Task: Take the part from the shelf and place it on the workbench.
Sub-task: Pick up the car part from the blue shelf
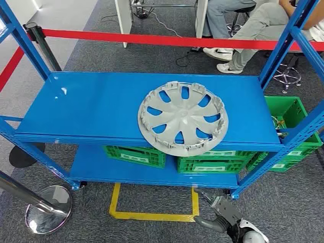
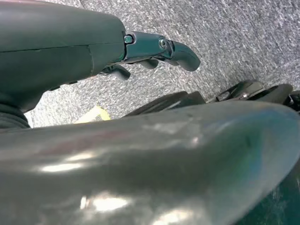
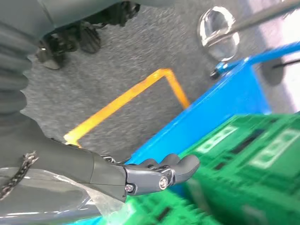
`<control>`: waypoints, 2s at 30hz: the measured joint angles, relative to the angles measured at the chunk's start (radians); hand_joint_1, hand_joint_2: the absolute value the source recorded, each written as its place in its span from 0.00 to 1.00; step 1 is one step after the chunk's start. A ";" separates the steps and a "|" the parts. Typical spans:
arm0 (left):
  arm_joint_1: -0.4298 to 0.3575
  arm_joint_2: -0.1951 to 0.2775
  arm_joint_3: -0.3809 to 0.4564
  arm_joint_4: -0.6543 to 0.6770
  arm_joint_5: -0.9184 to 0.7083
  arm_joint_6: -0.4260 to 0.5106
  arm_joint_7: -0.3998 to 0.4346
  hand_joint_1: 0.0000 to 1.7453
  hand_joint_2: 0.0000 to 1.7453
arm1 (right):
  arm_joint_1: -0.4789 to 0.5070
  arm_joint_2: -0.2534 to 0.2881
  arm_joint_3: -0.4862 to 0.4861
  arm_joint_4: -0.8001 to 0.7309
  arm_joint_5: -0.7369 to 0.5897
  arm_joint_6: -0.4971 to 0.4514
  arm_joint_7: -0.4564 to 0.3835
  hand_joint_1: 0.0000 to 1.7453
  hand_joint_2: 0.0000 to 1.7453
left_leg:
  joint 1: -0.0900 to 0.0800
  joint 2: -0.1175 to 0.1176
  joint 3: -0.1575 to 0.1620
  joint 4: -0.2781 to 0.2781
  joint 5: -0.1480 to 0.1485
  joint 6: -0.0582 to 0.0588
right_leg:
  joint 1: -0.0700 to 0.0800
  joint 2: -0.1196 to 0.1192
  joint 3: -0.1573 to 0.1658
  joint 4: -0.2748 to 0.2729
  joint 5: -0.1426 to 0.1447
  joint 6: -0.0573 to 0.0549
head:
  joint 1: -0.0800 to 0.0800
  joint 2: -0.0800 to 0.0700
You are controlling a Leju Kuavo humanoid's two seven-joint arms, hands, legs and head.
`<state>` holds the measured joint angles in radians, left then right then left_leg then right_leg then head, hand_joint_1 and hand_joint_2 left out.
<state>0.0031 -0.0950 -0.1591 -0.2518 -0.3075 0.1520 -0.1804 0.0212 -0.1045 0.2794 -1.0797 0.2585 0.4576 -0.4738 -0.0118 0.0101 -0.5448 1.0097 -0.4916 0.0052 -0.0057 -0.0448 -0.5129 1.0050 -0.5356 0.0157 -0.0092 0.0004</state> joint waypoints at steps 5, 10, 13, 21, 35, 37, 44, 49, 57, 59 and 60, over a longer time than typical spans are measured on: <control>-0.005 0.000 -0.008 0.000 -0.004 -0.004 0.004 0.00 0.00 | 0.006 -0.040 0.104 -0.086 -0.081 0.018 -0.013 0.00 1.00 | 0.000 0.000 0.000 0.000 0.000 0.000 | 0.000 0.000 0.000 0.000 0.000 0.000 | 0.000 0.000; -0.010 0.001 -0.022 0.000 -0.009 -0.014 0.011 0.00 0.00 | 0.015 -0.080 0.219 -0.207 -0.164 0.047 -0.039 0.00 1.00 | 0.000 0.000 0.000 0.000 0.000 0.000 | 0.000 0.000 0.000 0.000 0.000 0.000 | 0.000 0.000; -0.013 0.001 -0.030 0.000 -0.009 -0.017 0.014 0.00 0.00 | 0.021 -0.099 0.279 -0.290 -0.201 0.065 -0.056 0.00 1.00 | 0.000 0.000 0.000 0.000 0.000 0.000 | 0.000 0.000 0.000 0.000 0.000 0.000 | 0.000 0.000; -0.022 0.004 -0.053 0.000 -0.007 -0.026 0.023 0.00 0.00 | 0.018 -0.178 0.390 -0.517 -0.245 0.033 -0.081 0.00 1.00 | 0.000 0.000 0.000 0.000 0.000 0.000 | 0.000 0.000 0.000 0.000 0.000 0.000 | 0.000 0.000; -0.022 0.004 -0.058 0.000 0.029 -0.015 0.027 0.00 0.00 | 0.026 -0.208 0.424 -0.674 0.000 -0.374 -0.038 0.00 1.00 | 0.000 0.000 0.000 0.000 0.000 0.000 | 0.000 0.000 0.000 0.000 0.000 0.000 | 0.000 0.000; -0.022 0.004 -0.058 0.000 0.031 -0.014 0.029 0.00 0.00 | 0.029 -0.208 0.427 -0.680 0.047 -0.438 -0.028 0.00 1.00 | 0.000 0.000 0.000 0.000 0.000 0.000 | 0.000 0.000 0.000 0.000 0.000 0.000 | 0.000 0.000; -0.022 0.004 -0.064 0.000 0.036 -0.014 0.034 0.00 0.00 | 0.037 -0.208 0.435 -0.686 0.219 -0.652 0.024 0.00 1.00 | 0.000 0.000 0.000 0.000 0.000 0.000 | 0.000 0.000 0.000 0.000 0.000 0.000 | 0.000 0.000; -0.022 0.004 -0.070 0.000 0.041 -0.014 0.039 0.00 0.00 | 0.045 -0.207 0.437 -0.687 0.352 -0.771 0.060 0.00 1.00 | 0.000 0.000 0.000 0.000 0.000 0.000 | 0.000 0.000 0.000 0.000 0.000 0.000 | 0.000 0.000; -0.022 0.005 -0.091 0.000 0.042 -0.019 0.053 0.00 0.00 | 0.068 -0.169 0.403 -0.687 0.601 -0.935 0.102 0.00 1.00 | 0.000 0.000 0.000 0.000 0.000 0.000 | 0.000 0.000 0.000 0.000 0.000 0.000 | 0.000 0.000; -0.023 0.006 -0.098 0.000 0.042 -0.020 0.056 0.00 0.00 | 0.074 -0.153 0.388 -0.686 0.670 -0.968 0.112 0.00 1.00 | 0.000 0.000 0.000 0.000 0.000 0.000 | 0.000 0.000 0.000 0.000 0.000 0.000 | 0.000 0.000; -0.023 0.006 -0.101 0.000 0.042 -0.021 0.058 0.00 0.00 | 0.077 -0.145 0.380 -0.685 0.703 -0.983 0.118 0.00 1.00 | 0.000 0.000 0.000 0.000 0.000 0.000 | 0.000 0.000 0.000 0.000 0.000 0.000 | 0.000 0.000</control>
<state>-0.0198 -0.0887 -0.2601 -0.2518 -0.2659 0.1308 -0.1223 0.0982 -0.2492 0.6597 -1.7650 0.9616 -0.5250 -0.3556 -0.0122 0.0102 -0.5449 1.0097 -0.4917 0.0053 -0.0061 -0.0445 -0.5132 1.0050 -0.5356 0.0157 -0.0092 0.0004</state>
